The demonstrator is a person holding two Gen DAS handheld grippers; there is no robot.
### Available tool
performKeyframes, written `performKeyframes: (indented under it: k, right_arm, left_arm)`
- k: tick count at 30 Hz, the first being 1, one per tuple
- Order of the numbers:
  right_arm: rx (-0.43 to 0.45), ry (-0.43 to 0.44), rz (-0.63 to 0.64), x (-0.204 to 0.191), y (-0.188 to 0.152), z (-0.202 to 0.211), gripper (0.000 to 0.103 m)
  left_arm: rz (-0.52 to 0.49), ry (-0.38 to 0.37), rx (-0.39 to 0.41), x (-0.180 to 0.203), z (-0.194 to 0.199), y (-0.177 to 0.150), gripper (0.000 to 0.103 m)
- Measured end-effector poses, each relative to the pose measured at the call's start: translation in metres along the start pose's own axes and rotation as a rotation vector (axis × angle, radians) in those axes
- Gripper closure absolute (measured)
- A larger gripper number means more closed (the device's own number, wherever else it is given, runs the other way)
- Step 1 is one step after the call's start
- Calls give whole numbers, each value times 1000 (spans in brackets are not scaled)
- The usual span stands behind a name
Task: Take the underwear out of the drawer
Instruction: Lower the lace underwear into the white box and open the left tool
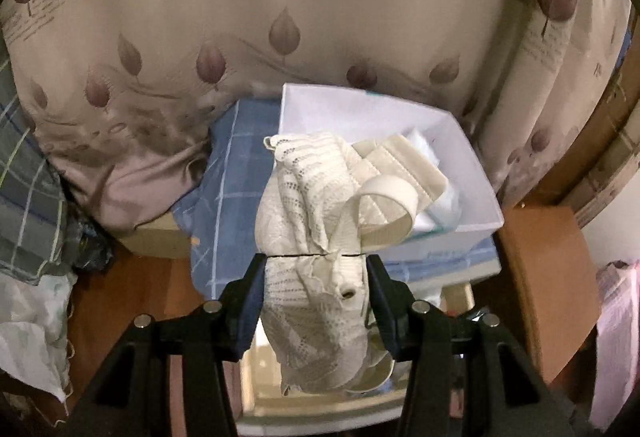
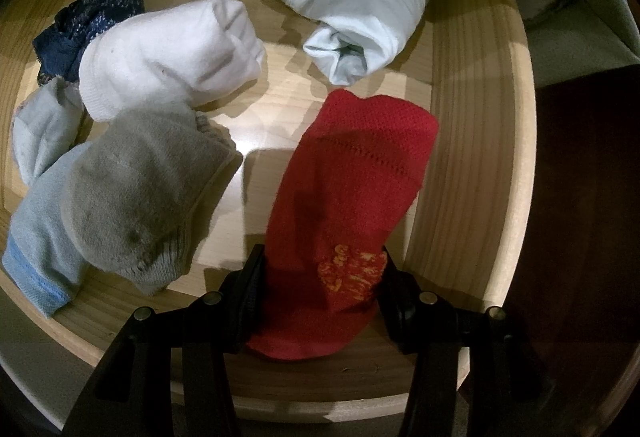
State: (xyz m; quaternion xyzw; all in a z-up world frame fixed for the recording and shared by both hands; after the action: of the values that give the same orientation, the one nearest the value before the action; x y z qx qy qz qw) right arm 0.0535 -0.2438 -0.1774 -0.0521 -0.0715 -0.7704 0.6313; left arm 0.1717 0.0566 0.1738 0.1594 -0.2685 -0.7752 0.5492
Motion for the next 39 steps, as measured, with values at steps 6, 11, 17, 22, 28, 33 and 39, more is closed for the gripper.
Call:
performKeyframes:
  k: [6, 11, 17, 22, 28, 33, 39]
  right_arm:
    - [2, 1, 7, -3, 2, -1, 55]
    - [10, 11, 3, -1, 1, -1, 55]
    - [14, 13, 2, 0, -1, 0, 55]
    - [15, 15, 1, 0, -2, 0, 55]
    - [21, 21, -3, 4, -3, 3, 55]
    - [21, 21, -2, 4, -3, 3, 55]
    - [21, 21, -4, 4, -3, 2, 55]
  left_arm:
    - [-30, -3, -20, 10, -19, 34, 54]
    - [-49, 6, -40, 13, -43, 58, 54]
    - [-67, 36, -75, 12, -76, 89, 53]
    - [-63, 45, -112, 12, -107, 104, 53]
    - [-57, 70, -150, 12, -140, 104, 51]
    - [-21, 54, -201, 9, -159, 97, 49]
    - [-18, 53, -211, 8, -164, 91, 47]
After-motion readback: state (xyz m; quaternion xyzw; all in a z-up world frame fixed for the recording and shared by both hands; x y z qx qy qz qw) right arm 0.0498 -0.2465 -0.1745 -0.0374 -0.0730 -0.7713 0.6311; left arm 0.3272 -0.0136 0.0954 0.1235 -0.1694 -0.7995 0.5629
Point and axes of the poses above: each gripper's, at about its wrist camera, not at the fingertips, and z roughly against the way its jaws point, x to its right, y to its top, the point moved 2 cm from there along -z, roughly the way its jaws point, and after that the axes turned 11 degrees about -z, right-handed, at the moved point
